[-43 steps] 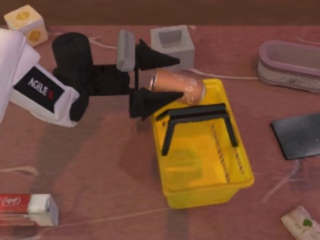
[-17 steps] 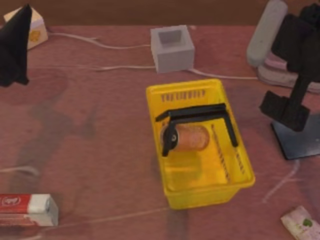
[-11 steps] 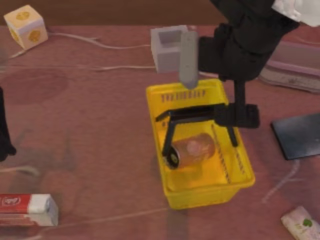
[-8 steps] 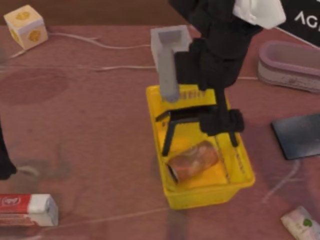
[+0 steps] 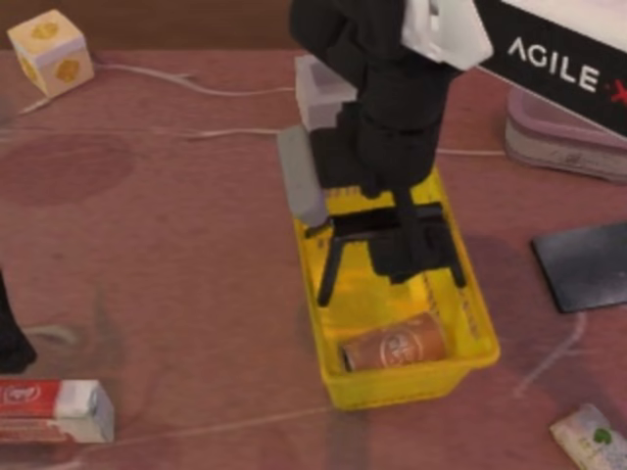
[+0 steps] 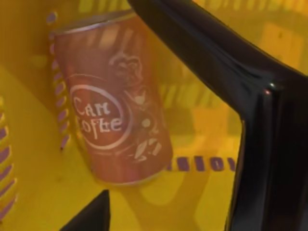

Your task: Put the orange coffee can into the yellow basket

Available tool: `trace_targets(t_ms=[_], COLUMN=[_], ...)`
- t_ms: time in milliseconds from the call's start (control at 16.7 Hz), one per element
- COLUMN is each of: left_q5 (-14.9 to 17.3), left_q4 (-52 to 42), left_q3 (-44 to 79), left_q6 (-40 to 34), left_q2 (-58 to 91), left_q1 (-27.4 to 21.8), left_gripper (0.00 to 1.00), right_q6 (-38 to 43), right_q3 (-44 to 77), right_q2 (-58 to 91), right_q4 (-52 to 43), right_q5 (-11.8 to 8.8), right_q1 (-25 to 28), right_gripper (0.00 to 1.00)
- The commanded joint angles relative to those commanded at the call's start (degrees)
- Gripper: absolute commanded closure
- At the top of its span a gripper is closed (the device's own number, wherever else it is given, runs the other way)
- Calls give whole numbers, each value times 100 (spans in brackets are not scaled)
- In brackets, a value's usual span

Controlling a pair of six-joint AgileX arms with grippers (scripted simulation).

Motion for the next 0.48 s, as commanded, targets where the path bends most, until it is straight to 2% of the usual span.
trace_targets(t_ms=[480], left_q5=[0], left_q4=[0], left_q3=[0], left_q6=[0], left_q2=[0], left_q1=[0], left_gripper=[0], right_q6=[3], right_q3=[-471], right_q2=[-26], right_q4=[445], right_q5=[0], right_q1=[3], right_gripper=[0])
